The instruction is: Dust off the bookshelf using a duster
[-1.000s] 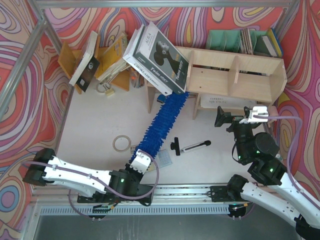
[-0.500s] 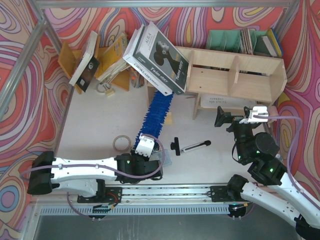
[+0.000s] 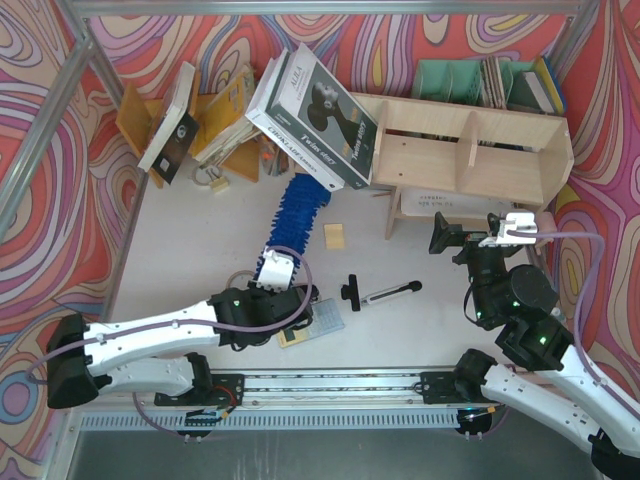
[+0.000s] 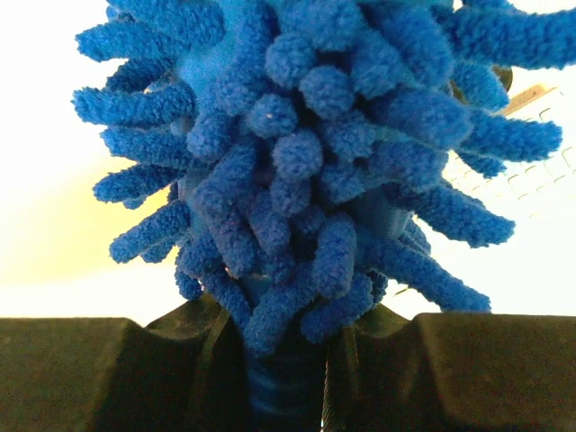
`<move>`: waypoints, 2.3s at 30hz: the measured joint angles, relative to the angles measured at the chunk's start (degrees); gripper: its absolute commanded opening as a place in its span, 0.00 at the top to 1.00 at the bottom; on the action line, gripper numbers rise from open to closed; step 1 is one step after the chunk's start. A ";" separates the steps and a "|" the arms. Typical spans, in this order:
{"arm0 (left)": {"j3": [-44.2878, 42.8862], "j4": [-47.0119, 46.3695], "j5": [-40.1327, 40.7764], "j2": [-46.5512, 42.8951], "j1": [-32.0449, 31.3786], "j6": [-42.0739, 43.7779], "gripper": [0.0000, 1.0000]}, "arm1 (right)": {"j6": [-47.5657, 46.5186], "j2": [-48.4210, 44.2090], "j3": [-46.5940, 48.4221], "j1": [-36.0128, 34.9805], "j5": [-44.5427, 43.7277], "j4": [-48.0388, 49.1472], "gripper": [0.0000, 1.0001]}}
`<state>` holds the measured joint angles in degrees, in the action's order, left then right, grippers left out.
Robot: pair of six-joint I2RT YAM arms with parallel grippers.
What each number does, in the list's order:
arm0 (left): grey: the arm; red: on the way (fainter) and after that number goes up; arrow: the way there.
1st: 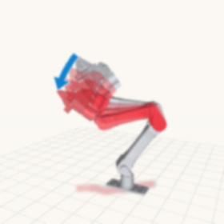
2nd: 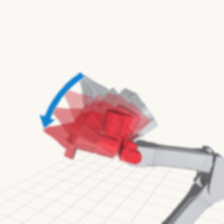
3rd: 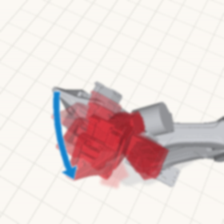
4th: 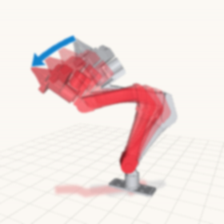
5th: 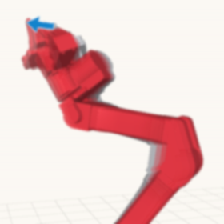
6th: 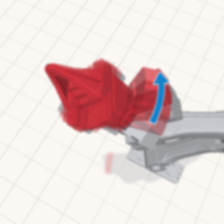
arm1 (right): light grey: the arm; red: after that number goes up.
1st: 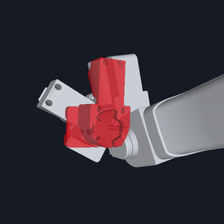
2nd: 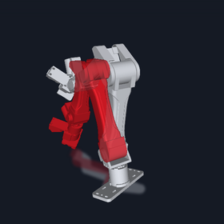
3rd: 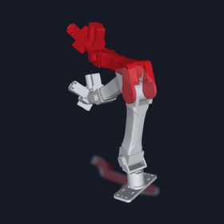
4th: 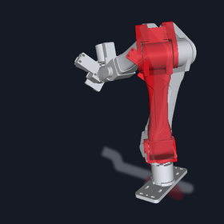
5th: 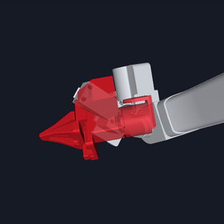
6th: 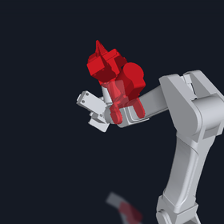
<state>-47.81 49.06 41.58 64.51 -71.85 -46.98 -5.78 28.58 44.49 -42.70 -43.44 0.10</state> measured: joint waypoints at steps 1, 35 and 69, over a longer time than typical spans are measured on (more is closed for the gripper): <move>0.00 -0.04 -0.39 -0.46 0.50 0.98 1.00 | 0.02 0.00 0.00 0.00 0.00 0.00 0.01; -14.21 -12.13 -6.56 17.14 -1.81 11.78 1.00 | 0.22 0.00 0.00 0.00 0.00 0.00 0.01; -9.92 -11.19 -7.34 10.03 1.86 12.74 1.00 | 0.28 0.33 0.00 0.00 0.02 -0.04 0.01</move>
<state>-57.74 37.87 34.24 74.54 -70.00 -34.24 -5.50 28.91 44.49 -42.70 -43.42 0.05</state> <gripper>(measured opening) 0.343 0.987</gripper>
